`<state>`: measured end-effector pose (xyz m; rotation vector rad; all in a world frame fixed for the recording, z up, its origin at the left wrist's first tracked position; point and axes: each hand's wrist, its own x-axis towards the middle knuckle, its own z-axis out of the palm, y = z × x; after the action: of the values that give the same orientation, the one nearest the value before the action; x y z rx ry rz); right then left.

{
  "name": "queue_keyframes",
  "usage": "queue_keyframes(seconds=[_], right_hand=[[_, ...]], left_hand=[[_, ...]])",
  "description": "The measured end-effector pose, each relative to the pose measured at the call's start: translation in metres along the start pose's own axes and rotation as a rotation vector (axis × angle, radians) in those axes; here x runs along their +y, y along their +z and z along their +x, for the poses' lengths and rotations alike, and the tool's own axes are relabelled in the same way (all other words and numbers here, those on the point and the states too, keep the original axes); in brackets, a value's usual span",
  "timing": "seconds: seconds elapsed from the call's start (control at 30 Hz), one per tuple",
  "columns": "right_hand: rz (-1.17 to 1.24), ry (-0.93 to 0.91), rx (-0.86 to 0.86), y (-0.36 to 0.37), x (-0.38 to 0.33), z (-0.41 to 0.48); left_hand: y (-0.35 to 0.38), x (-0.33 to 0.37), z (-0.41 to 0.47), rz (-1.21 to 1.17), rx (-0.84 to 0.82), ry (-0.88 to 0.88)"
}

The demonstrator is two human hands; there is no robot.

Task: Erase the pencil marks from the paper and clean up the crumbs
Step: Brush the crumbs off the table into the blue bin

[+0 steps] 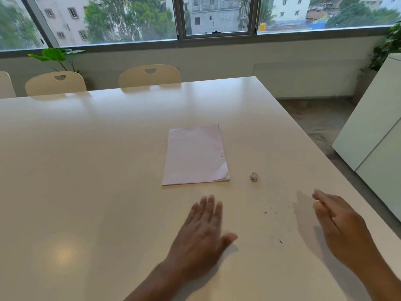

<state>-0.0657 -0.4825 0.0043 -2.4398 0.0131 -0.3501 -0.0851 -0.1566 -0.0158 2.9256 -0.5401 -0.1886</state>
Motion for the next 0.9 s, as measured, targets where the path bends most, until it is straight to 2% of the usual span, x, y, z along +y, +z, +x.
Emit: queue_keyframes(seconds=[0.07, 0.13, 0.2, 0.27, 0.37, 0.43, 0.67, 0.8, 0.9], right_hand=[[0.001, 0.003, -0.028, -0.002, 0.014, -0.002], [0.013, -0.009, -0.067, -0.005, 0.025, -0.004], [0.035, -0.028, -0.11, -0.008, 0.034, -0.005], [0.06, -0.039, -0.146, -0.009, 0.04, -0.007], [0.091, -0.062, -0.163, -0.008, 0.046, -0.007], [0.089, -0.096, -0.163, -0.007, 0.047, -0.006], [-0.018, -0.261, -0.166, 0.003, 0.059, -0.001], [-0.041, -0.232, -0.173, 0.006, 0.057, -0.003], [-0.039, -0.233, -0.159, 0.005, 0.056, -0.003]], left_hand=[[-0.001, 0.016, 0.007, -0.118, 0.024, 0.095], [0.001, 0.015, 0.014, -0.204, 0.148, 0.08], [0.003, -0.007, 0.019, -0.214, 0.349, -0.061], [-0.002, -0.043, 0.017, -0.102, 0.438, -0.297], [-0.01, -0.081, 0.003, -0.007, 0.262, -0.619], [-0.006, -0.082, -0.003, -0.014, 0.204, -0.67], [0.002, -0.041, -0.001, 0.018, 0.148, -0.582], [0.004, -0.001, 0.001, -0.004, 0.149, -0.429], [0.006, 0.038, 0.008, 0.017, 0.084, -0.294]])
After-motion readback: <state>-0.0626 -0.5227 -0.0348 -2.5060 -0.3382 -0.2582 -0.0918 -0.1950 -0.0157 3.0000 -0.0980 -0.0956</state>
